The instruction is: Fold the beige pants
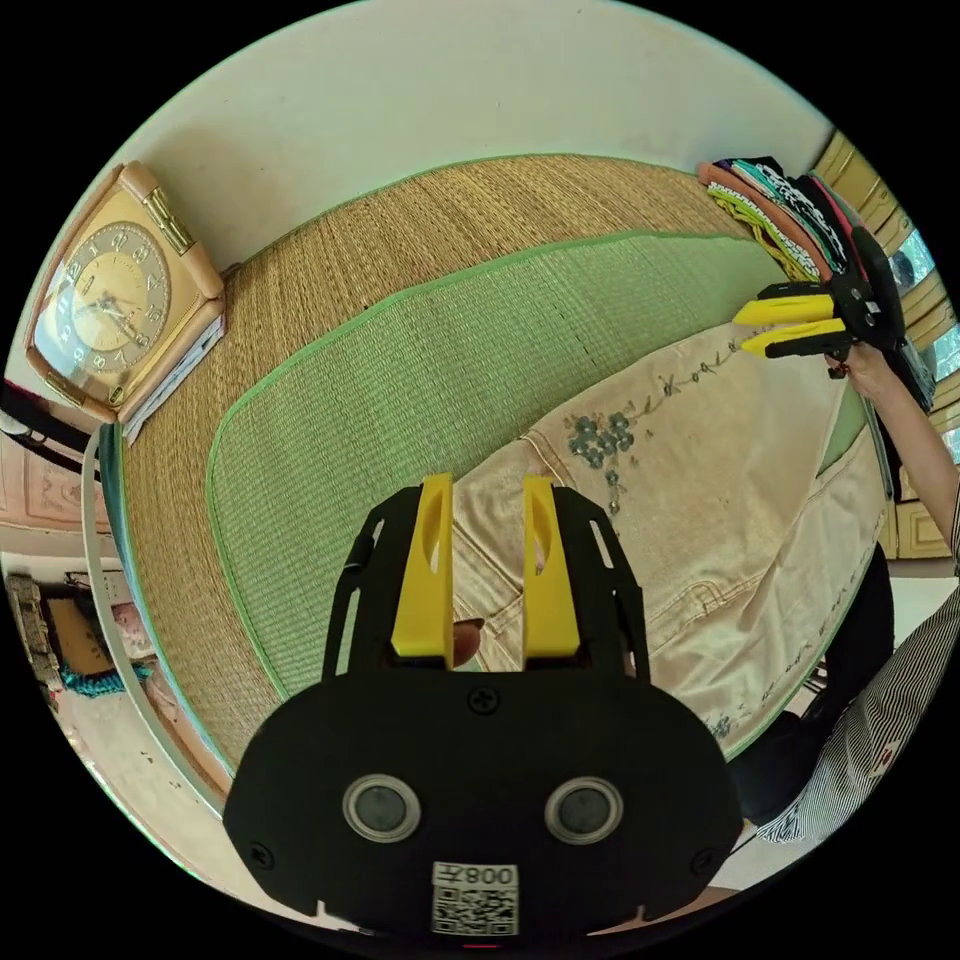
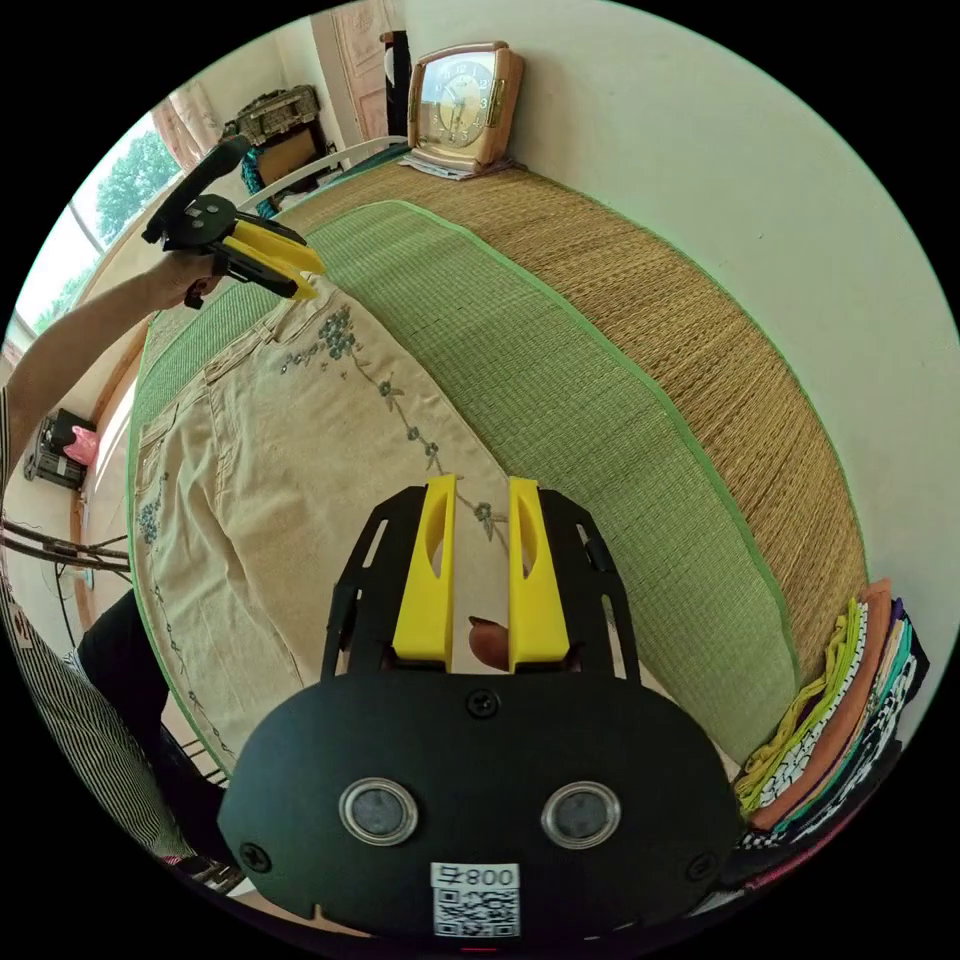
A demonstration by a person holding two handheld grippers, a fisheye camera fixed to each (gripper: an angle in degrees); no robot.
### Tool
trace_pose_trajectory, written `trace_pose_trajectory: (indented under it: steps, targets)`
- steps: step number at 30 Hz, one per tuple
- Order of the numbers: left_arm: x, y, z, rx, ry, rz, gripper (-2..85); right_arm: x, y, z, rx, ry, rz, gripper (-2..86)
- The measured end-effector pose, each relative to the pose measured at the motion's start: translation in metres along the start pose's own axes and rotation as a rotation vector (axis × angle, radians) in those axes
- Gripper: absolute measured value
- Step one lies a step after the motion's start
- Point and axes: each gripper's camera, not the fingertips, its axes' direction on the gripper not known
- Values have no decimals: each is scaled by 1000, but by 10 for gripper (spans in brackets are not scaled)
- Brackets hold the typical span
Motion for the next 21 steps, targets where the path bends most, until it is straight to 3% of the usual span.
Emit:
trace_pose_trajectory:
  steps: [4, 14, 21]
  targets:
    - [4, -28, 22, -74, 34, 32, 100, -7, -22, 31, -97, 19, -59, 86]
    - [35, -60, 43, -105, 60, 91, 85, -32, -27, 57, -129, 52, -136, 60]
    - [63, -72, 49, -133, 77, 101, 31, -25, -28, 77, -147, -16, -67, 22]
